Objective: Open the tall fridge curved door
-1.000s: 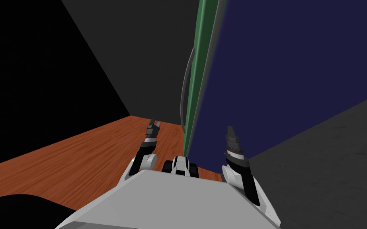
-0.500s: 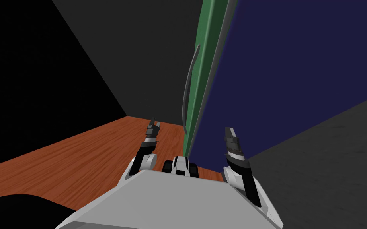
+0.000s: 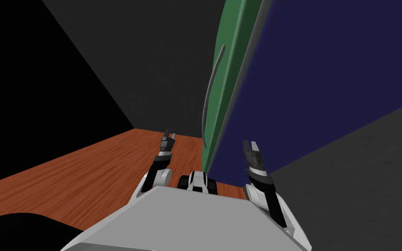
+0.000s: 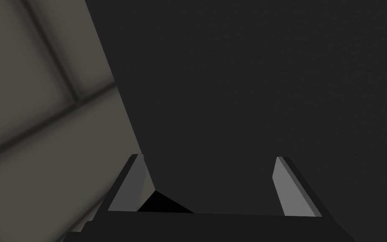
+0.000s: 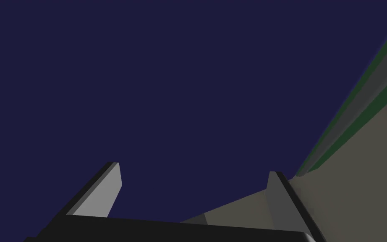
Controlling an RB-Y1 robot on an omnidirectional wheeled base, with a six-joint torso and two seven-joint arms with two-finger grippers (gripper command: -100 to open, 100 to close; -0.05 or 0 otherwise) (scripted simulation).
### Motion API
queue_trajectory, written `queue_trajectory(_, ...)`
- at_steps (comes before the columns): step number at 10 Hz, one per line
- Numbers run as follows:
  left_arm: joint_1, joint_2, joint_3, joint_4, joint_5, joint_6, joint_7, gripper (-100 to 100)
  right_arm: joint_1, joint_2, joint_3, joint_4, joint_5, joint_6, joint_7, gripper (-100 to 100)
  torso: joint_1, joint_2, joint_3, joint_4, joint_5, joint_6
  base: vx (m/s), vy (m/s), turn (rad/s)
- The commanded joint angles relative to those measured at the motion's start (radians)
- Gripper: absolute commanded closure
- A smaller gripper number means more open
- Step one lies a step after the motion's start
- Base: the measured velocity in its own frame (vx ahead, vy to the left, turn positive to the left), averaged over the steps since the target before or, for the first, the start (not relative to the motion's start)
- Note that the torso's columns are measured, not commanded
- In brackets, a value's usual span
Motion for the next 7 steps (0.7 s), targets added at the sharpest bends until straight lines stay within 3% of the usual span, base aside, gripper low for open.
queue_trajectory(1, 0.0, 0.0, 0.0, 0.0, 0.0, 0.0, 0.0, 0, 0.004, -0.001, 0.009, 0.011, 0.009, 0.005, 0.021, -100, -0.001, 0.001, 0.0, 0.0, 0.0, 0.0, 0.001, 0.029, 0.004)
queue_trajectory(4, 0.0, 0.0, 0.0, 0.0, 0.0, 0.0, 0.0, 0, 0.004, -0.001, 0.009, 0.011, 0.009, 0.005, 0.021, -100, 0.0, 0.001, 0.0, 0.001, 0.0, 0.0, -0.004, -0.002, 0.017)
queue_trajectory(7, 0.0, 0.0, 0.0, 0.0, 0.0, 0.0, 0.0, 0, 0.01, -0.007, 0.0, 0.028, 0.031, 0.003, 0.098, -100, 0.004, 0.002, 0.001, 0.001, 0.001, 0.002, 0.018, 0.091, -0.059)
